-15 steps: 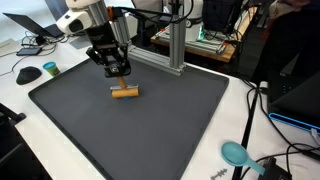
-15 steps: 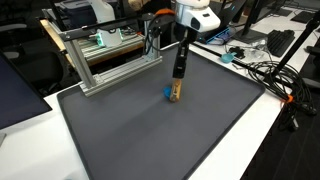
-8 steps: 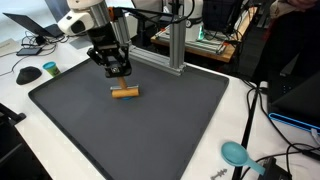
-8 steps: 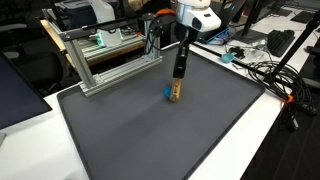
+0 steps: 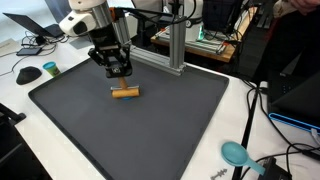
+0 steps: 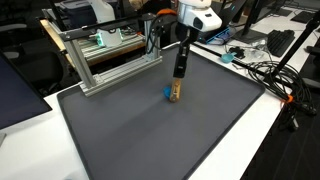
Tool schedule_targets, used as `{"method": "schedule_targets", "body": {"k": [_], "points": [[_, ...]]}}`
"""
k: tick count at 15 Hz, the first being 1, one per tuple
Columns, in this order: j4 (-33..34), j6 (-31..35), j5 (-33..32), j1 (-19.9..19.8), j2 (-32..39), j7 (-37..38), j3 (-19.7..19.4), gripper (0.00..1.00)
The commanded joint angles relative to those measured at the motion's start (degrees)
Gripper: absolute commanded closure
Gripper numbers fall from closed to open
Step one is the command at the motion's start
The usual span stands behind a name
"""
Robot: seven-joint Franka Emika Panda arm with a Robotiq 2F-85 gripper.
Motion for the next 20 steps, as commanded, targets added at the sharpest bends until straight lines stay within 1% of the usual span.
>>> {"method": "schedule_targets", "body": {"k": [1,12,20], "points": [[-2.03,0.81,-1.55,0.47,1.96,1.83,0.1,0.77],[-2.3,0.71,-4.37,1.97,3.35,7.27,0.18,0.77],[-1.6,-0.62,-2.57,0.64,4.16,6.14,0.57,0.77]]}}
